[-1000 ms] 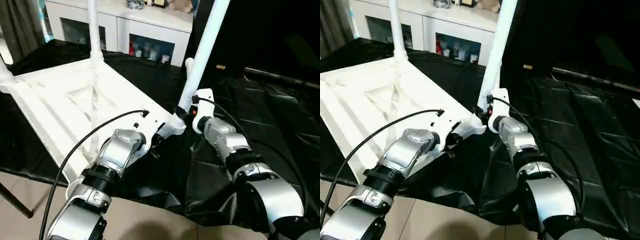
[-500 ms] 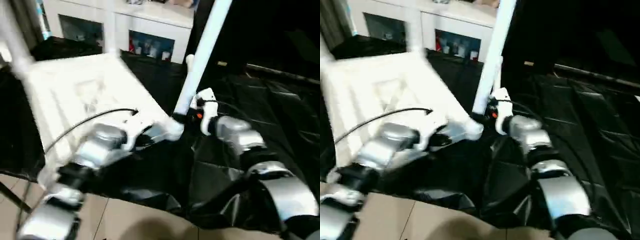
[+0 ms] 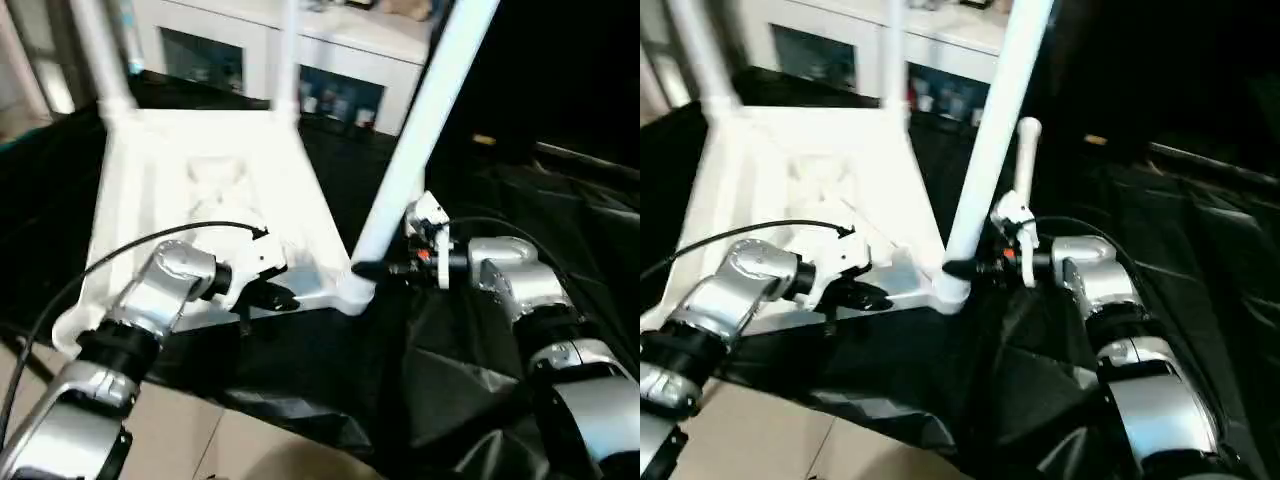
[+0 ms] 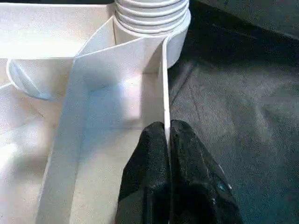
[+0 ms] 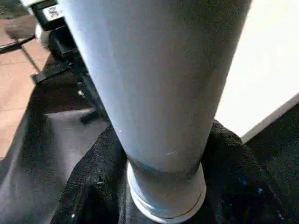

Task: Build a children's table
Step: Rotate leg to tighten

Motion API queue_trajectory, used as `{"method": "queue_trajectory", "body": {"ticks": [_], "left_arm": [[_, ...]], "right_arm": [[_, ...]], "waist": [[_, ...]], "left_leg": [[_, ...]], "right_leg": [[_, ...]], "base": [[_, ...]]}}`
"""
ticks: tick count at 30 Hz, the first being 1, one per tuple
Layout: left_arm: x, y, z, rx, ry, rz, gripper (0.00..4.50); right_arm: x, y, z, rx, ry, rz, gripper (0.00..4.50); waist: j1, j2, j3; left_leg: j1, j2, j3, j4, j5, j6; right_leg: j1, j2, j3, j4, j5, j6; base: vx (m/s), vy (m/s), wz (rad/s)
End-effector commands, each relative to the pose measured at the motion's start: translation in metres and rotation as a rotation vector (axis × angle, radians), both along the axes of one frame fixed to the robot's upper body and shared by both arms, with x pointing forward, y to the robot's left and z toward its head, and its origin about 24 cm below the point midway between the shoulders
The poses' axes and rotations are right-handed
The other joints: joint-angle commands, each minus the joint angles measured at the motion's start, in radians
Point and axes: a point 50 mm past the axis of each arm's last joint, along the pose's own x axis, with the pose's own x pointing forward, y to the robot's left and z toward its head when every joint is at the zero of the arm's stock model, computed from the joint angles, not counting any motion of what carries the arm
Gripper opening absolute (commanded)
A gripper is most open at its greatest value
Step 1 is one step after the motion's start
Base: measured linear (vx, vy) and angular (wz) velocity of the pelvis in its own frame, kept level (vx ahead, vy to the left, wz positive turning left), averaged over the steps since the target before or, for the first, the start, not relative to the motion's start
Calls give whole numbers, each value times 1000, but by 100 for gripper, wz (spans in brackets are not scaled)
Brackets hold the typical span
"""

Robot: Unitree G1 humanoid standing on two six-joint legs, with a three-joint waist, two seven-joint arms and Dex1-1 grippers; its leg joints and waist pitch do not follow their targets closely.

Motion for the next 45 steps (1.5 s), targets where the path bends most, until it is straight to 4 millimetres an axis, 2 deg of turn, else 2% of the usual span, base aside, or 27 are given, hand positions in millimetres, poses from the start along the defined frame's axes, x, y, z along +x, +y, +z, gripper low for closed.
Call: {"method": "queue_trajectory", "body": {"ticks": [1,7,8,9,11,12,13,14,15,17,18,19,21,22,23,24,25,26,28,30,31,34,37,42,43,44,45], "left_arm": [[9,-15,21,-74,-80,-47,0],[12,-13,20,-67,-96,-42,0],[13,-14,20,-70,-97,-36,0],[14,-17,18,-78,-102,-11,0],[15,-18,17,-81,-103,12,0],[16,-19,16,-80,-105,30,0],[17,-19,16,-80,-106,39,0],[18,-21,15,-86,-111,66,0],[19,-24,15,-96,-113,91,0],[22,-32,14,-113,-110,161,0],[24,-37,13,-122,-105,218,0],[26,-42,13,-130,-90,286,0],[29,-58,12,-165,-55,413,0],[29,-60,12,-170,-49,422,0],[27,-75,12,-207,-26,475,0],[26,-83,13,-228,-18,490,0],[24,-97,15,-259,-12,503,0],[21,-108,17,-274,-15,503,0],[19,-115,18,-280,-16,488,0],[19,-117,19,-279,-14,498,0],[19,-116,19,-271,-21,498,0],[21,-109,18,-239,-40,512,0],[22,-98,16,-207,-58,532,0],[22,-91,15,-187,-73,536,0],[22,-90,15,-187,-74,537,0],[22,-89,15,-183,-78,536,0],[22,-88,15,-182,-80,535,0]], "right_arm": [[-39,7,-56,-81,322,146,189],[-36,6,-59,-112,294,76,189],[-32,6,-60,-123,276,24,189],[-24,7,-62,-150,232,-102,189],[-19,7,-63,-167,208,-187,189],[-16,7,-64,-176,198,-244,189],[-14,8,-64,-180,195,-271,189],[-11,8,-65,-186,190,-331,189],[-9,8,-67,-193,187,-398,189],[-4,10,-70,-199,196,-540,189],[-2,12,-71,-195,208,-617,189],[0,14,-73,-191,220,-687,189],[3,22,-74,-161,251,-798,189],[3,23,-74,-158,254,-808,189],[4,31,-75,-137,278,-864,189],[4,36,-75,-124,291,-881,189],[4,44,-76,-119,307,-896,189],[3,52,-76,-121,315,-897,189],[2,60,-76,-124,318,-875,189],[1,64,-76,-130,320,-860,189],[1,66,-76,-133,318,-851,189],[0,67,-76,-144,316,-843,189],[0,67,-76,-165,292,-828,189],[6,68,-67,-118,249,-798,189],[8,67,-65,-106,247,-797,224],[10,68,-62,-87,238,-788,224],[11,68,-60,-80,235,-784,245]], "waist": [[2,21,-37],[4,19,-35],[3,19,-35],[1,18,-34],[-7,20,-31],[-14,19,-29],[-18,20,-28],[-18,20,-28],[-27,20,-25],[-35,18,-26],[-38,21,-24],[-44,21,-25],[-48,22,-25],[-47,22,-25],[-51,22,-27],[-51,23,-27],[-53,21,-31],[-53,11,-30],[-48,15,-32],[-45,8,-35],[-44,8,-35],[-41,6,-36],[-42,7,-35],[-48,9,-33],[-50,8,-33],[-49,9,-34],[-50,9,-35]], "left_leg": [[-13,35,0,-57,-163,30],[-8,35,-2,-60,-195,14],[-10,34,-3,-61,-199,14],[-11,34,-5,-63,-208,9],[-6,33,-9,-65,-251,-8],[-9,32,-13,-68,-272,-16],[-6,32,-15,-68,-295,-20],[-6,32,-15,-68,-295,-20],[-6,31,-20,-68,-321,-23],[-13,28,-25,-68,-332,-23],[-8,29,-27,-68,-346,-27],[-5,29,-26,-67,-357,-33],[0,29,-26,-64,-368,-32],[0,27,-26,-63,-368,-27],[-5,28,-25,-65,-366,-18],[-6,30,-27,-67,-366,-17],[-5,28,-22,-66,-357,-9],[-11,29,-21,-66,-343,-6],[-13,27,-18,-67,-309,5],[-18,26,-13,-65,-259,22],[-20,26,-12,-64,-246,28],[-20,24,-10,-62,-233,32],[-25,25,-11,-64,-214,29],[-22,26,-13,-67,-261,18],[-23,25,-13,-67,-259,20],[-23,26,-14,-67,-257,20],[-25,26,-13,-66,-245,22]], "right_leg": [[45,-70,68,-71,-189,-184],[39,-69,71,-78,-260,-161],[40,-70,71,-79,-267,-158],[39,-72,71,-82,-294,-149],[31,-74,71,-90,-378,-131],[34,-76,69,-95,-437,-111],[30,-78,68,-102,-489,-94],[30,-78,68,-102,-489,-94],[26,-80,64,-110,-558,-69],[31,-80,59,-116,-603,-43],[24,-81,57,-120,-619,-39],[21,-80,57,-119,-618,-43],[17,-80,53,-121,-614,-51],[16,-80,52,-124,-612,-51],[20,-78,53,-123,-581,-56],[21,-77,52,-121,-548,-62],[20,-75,56,-119,-511,-69],[22,-74,56,-116,-495,-72],[24,-74,60,-111,-448,-79],[28,-70,64,-102,-364,-94],[29,-68,64,-99,-345,-101],[29,-70,65,-99,-346,-102],[32,-70,65,-97,-342,-99],[28,-71,64,-104,-408,-81],[28,-70,64,-104,-407,-78],[28,-70,65,-103,-401,-79],[29,-69,66,-101,-381,-84]], "base": [[0,0,0],[0,0,0],[0,0,0],[0,0,0],[0,0,0],[0,0,0],[0,0,0],[0,0,0],[0,0,0],[0,0,0],[0,0,0],[0,0,0],[0,0,0],[0,0,0],[0,0,0],[0,0,0],[0,0,0],[0,0,0],[0,0,0],[0,0,0],[0,0,0],[0,0,0],[0,0,0],[0,0,0],[0,0,0],[0,0,0],[0,0,0]]}}
